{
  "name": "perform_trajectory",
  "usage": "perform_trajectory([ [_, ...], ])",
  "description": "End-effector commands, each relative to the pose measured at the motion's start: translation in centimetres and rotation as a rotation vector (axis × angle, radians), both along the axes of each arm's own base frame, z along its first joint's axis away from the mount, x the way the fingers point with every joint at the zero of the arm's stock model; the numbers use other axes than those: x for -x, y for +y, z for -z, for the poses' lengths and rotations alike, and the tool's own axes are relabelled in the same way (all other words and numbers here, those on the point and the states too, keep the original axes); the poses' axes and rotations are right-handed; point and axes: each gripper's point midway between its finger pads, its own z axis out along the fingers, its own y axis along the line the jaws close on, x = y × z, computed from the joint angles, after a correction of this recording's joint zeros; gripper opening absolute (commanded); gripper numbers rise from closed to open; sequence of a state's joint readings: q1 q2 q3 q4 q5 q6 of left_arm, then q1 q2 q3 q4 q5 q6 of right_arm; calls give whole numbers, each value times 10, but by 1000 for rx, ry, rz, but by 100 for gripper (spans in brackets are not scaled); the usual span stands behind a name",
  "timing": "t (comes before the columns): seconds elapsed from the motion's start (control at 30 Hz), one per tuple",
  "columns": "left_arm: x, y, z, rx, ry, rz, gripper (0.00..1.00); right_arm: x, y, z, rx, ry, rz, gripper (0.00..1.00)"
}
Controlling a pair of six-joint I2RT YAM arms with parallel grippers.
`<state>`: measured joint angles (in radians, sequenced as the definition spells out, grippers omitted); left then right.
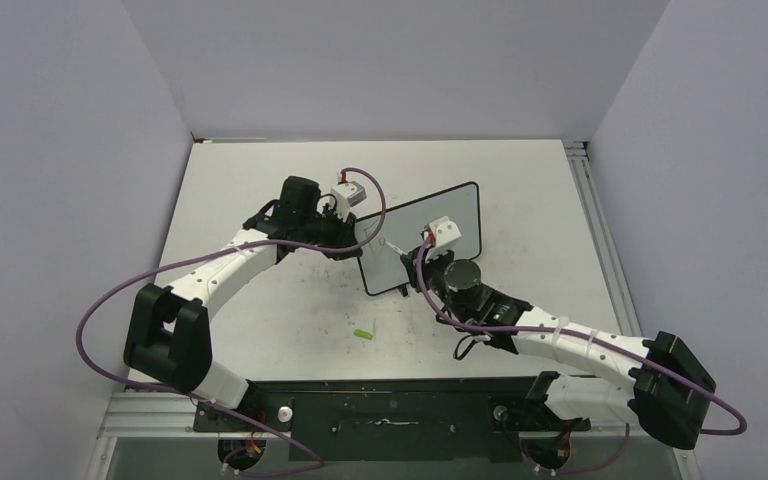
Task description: Write a sentence on the whiteboard
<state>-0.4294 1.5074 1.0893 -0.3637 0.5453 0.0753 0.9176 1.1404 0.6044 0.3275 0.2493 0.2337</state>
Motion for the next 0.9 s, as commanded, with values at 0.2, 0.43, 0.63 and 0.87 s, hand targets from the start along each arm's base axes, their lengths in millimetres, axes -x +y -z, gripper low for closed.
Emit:
perform_trajectory([
  [0.2,-10,8,-11,-46,-75,-10,0,0,-13,8,18,11,64,5],
  [0.43,-10,8,-11,-47,-74,-10,0,-4,-15,3,8,-3,88,5],
  [0.63,-10,8,-11,-47,-75,-9,0,-7,-12,-7,-11,-28,88,5],
  [0.87,-10,8,-11,-47,-75,-9,0,-4,-10,-18,-25,-41,71,5],
])
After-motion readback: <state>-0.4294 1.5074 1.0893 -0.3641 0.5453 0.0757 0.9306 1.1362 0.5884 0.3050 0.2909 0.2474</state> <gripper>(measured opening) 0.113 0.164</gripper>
